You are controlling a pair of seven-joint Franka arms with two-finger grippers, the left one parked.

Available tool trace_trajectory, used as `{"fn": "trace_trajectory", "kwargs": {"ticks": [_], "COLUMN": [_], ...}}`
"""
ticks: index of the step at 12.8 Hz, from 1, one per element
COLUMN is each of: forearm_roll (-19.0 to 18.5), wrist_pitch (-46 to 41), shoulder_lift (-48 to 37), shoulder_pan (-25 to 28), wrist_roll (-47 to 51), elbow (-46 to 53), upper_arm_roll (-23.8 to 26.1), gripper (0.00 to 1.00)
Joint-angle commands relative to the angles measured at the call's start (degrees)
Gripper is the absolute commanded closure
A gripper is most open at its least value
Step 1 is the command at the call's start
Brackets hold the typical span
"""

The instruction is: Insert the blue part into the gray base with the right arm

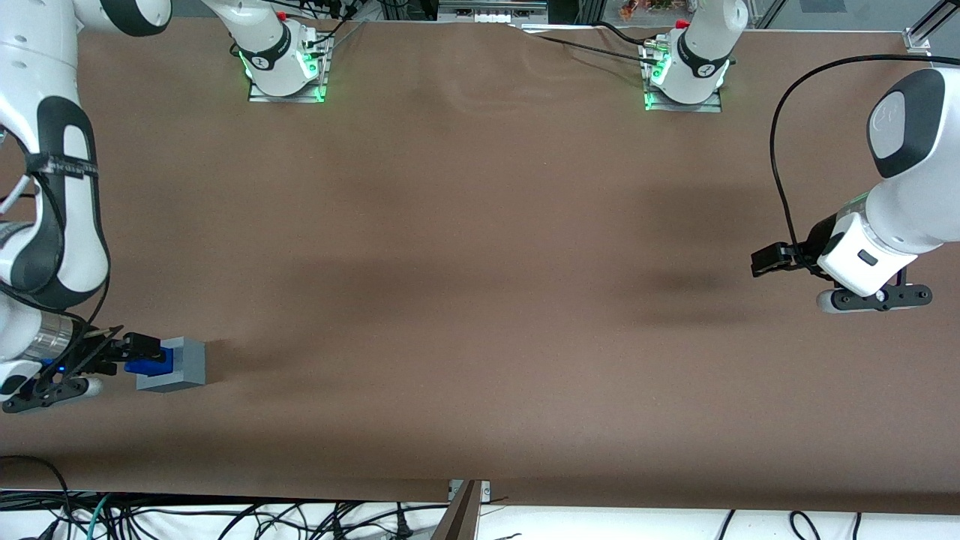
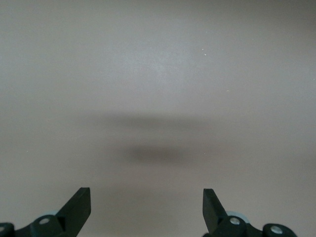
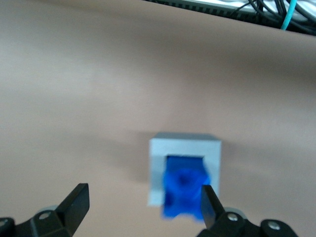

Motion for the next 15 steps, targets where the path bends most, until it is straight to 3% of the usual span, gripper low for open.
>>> {"fn": "trace_trajectory", "kwargs": {"ticks": [1, 4, 7, 10, 15], "forearm_roll": [0.42, -0.46, -3.09, -10.2, -12.16], "wrist_pitch": [-9.18, -19.9, -24.05, -24.06, -18.64], "shoulder_lift": [-8.01, -12.25, -14.62, -17.52, -25.07], "shoulder_pan": [1.32, 1.76, 1.93, 4.39, 5.89], "wrist_roll": [7.28, 9.23, 9.32, 9.58, 11.34], "elbow": [-1.1, -1.28, -1.27, -1.71, -8.56], "upper_arm_roll": [0.26, 0.0, 0.26, 0.52, 0.78], "gripper": [0.0, 0.0, 0.0, 0.0, 0.0]}}
